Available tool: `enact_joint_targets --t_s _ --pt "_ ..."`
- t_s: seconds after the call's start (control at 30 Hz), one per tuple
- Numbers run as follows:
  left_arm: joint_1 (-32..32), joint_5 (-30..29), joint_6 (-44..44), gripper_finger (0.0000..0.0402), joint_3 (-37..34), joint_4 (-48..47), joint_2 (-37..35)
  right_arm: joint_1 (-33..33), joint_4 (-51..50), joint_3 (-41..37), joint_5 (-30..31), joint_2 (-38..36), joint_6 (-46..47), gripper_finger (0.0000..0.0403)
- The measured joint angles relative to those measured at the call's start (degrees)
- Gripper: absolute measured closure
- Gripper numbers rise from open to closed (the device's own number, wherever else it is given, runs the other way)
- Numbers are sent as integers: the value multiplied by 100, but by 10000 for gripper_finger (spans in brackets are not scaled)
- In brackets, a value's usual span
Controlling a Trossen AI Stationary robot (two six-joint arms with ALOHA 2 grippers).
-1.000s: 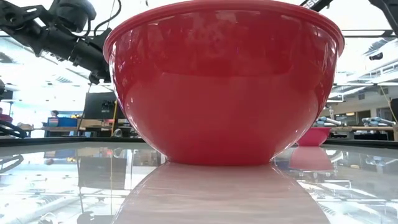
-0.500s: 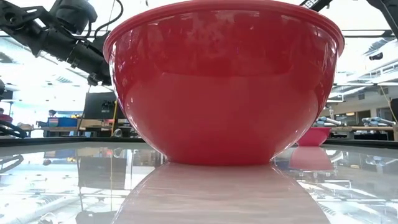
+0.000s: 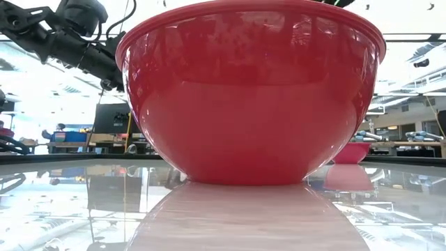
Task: Nest bowls inside each other
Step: Stack the orange bowl on top of the red bowl
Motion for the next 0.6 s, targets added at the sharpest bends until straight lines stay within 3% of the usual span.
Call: enact_joint_targets --t_s 0.17,0.37,0.6 --pt "77 0 -1 253 0 53 0 737 -646 2 6 -785 489 381" --pt "71 4 -43 253 0 150 0 2365 -1174 -399 97 -915 1340 373" --pt "71 15 -41 253 0 497 0 3848 -1005 -777 1116 -509 2182 375"
